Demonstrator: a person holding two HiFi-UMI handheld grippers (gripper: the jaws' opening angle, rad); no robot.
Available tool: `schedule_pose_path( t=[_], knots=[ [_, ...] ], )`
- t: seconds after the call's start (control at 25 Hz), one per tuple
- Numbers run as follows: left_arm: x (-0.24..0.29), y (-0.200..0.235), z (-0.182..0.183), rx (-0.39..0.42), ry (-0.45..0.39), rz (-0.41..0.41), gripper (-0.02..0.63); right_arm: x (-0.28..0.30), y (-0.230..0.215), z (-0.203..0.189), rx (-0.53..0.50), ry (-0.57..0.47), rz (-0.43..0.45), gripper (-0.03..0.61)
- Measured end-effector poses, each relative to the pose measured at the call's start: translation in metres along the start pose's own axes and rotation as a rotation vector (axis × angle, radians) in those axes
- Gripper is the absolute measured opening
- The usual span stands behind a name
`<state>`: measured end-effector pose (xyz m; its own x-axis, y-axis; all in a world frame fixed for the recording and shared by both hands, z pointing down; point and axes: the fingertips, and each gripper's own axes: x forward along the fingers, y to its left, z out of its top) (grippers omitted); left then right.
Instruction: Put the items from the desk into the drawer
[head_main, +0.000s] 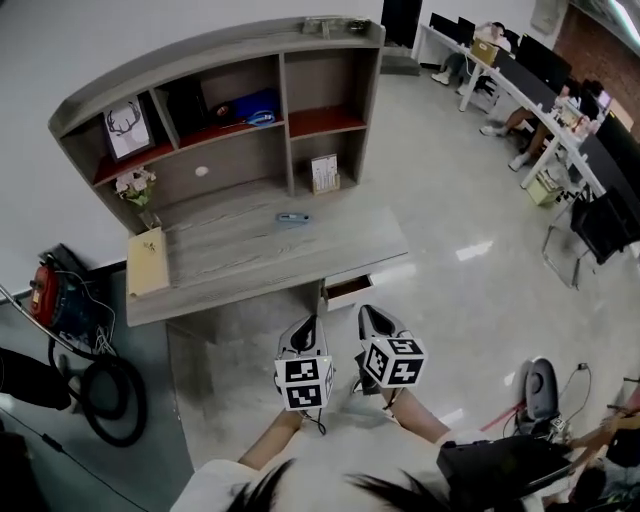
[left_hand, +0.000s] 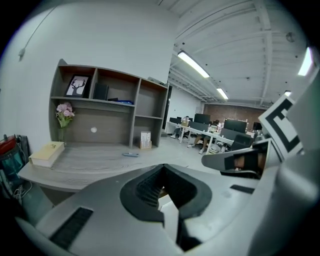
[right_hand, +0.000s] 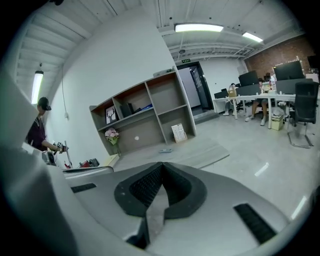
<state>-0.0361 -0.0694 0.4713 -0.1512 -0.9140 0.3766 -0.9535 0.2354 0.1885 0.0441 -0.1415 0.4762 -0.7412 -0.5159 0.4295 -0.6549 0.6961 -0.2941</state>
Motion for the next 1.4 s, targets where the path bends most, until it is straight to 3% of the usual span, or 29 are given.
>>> schedule_pose_path(
  t=[0.76,1.16,1.4],
  knots=[
    [0.061,-0.04,0.006,-0.098,0.021,0.187,-0.003,0.037,-0.074,0.04,-0.091,0.062,0.167,-0.002],
    [0.08,-0.047,0.004,-0.092,0.049,0.214,-0.003,0.059,-0.097,0.049,-0.086,0.075,0.197,-0.002],
    [0.109,-0.033,0.015,-0.076,0.046,0.172,-0.003,0.085,-0.094,0.056,-0.1,0.087,0.19,-0.002]
  ],
)
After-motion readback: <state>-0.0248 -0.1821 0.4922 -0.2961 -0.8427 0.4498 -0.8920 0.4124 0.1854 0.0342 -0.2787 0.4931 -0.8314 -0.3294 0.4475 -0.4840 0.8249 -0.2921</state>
